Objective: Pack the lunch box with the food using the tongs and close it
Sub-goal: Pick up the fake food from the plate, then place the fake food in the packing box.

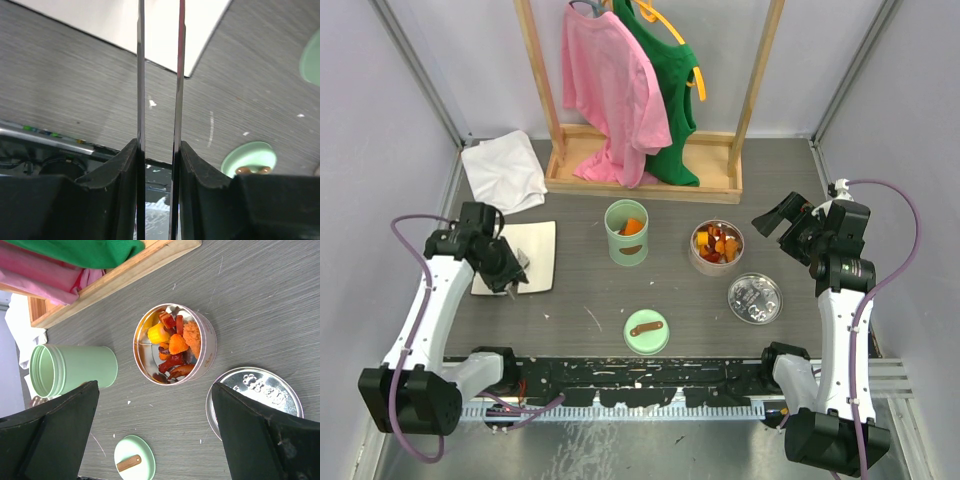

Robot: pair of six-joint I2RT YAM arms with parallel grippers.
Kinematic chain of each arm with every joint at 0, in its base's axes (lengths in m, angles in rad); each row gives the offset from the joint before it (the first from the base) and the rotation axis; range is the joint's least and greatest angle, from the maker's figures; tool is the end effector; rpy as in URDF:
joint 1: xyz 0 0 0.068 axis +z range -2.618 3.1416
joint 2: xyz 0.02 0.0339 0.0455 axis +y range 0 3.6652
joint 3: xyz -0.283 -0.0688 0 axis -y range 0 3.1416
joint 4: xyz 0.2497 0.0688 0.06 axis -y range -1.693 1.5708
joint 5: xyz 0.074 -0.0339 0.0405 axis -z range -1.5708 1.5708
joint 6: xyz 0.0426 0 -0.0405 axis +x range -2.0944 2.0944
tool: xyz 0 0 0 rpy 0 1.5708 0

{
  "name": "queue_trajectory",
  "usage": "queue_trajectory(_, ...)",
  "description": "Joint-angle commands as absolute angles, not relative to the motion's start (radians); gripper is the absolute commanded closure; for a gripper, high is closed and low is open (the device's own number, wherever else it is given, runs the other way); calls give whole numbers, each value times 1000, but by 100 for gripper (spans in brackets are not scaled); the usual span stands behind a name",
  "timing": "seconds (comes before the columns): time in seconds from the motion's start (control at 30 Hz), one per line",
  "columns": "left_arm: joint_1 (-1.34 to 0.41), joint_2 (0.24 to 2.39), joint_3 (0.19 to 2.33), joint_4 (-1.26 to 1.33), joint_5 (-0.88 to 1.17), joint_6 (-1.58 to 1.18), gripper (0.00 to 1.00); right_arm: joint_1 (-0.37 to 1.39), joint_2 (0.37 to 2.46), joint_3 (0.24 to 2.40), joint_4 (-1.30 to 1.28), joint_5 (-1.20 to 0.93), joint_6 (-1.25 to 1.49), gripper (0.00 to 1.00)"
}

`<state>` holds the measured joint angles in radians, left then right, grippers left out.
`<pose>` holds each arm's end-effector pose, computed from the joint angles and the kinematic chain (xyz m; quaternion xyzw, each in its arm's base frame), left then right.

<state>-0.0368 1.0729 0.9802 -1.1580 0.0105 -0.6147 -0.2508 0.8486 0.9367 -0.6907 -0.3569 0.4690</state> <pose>0.1756 -0.0069 0.2881 -0.2805 0.9465 -0.0559 0.1493 0.1686 -0.0278 0.3430 0.2294 0.8443 0.2060 0.4382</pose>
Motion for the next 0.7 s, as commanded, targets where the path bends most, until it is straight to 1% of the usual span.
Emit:
queue_trajectory(0.0,-31,1027,1081,-1130,136,-593,80,-254,834,955,-660,-362,469,0)
queue_trajectory(0.23,-40,1000,1195,-1131,251,-612,80,-254,837,939,-644,-371,480,0)
queue_trajectory(0.43,-116,976,1252,-1034,359,-687,80,-254,837,937,-637,-382,488,0)
queue_trajectory(0.5,-161,967,1254,-975,380,-725,80,-254,835,937,-639,-381,486,0)
queue_trajectory(0.67,-349,1002,1305,-885,327,-774,79,-254,832,935,-641,-379,483,0)
